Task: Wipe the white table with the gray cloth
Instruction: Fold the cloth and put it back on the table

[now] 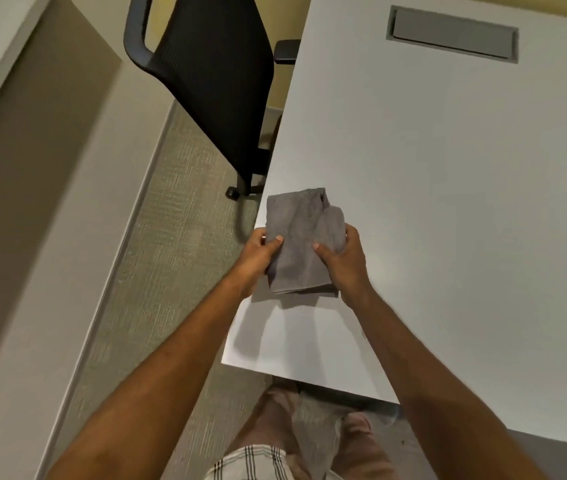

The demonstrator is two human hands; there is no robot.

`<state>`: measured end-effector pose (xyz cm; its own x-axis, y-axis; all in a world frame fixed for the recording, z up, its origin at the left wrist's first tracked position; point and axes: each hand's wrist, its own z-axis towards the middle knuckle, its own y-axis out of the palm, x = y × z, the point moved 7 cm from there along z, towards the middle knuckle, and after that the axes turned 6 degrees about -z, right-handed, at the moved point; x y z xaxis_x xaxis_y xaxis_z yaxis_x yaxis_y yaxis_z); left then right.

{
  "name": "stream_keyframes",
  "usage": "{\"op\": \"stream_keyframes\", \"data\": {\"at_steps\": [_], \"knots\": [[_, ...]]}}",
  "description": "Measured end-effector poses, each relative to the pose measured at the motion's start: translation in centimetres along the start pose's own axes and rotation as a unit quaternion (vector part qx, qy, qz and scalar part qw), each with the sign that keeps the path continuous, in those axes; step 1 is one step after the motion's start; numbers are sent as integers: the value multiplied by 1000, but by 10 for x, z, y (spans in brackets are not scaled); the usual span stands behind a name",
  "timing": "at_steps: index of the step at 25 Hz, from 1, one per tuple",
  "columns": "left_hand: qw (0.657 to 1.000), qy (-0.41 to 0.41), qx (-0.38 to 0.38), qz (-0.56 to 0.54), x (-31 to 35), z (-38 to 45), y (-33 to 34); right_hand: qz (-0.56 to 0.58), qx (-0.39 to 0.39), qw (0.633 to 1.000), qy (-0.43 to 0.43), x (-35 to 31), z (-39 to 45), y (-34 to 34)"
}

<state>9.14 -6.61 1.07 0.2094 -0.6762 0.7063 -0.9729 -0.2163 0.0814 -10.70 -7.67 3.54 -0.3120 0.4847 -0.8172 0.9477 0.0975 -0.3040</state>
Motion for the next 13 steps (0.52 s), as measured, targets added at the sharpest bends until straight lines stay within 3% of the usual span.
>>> {"op": "stream_keyframes", "data": {"at_steps": [9,11,13], "knots": [[974,127,74,175,33,102,-23,-110,55,991,-59,-10,85,39],[944,158,77,278,33,108,-21,-156,66,985,-44,-7,93,44],[891,204,49,402,26,106,-14,-222,77,970,-63,-8,93,52]]}}
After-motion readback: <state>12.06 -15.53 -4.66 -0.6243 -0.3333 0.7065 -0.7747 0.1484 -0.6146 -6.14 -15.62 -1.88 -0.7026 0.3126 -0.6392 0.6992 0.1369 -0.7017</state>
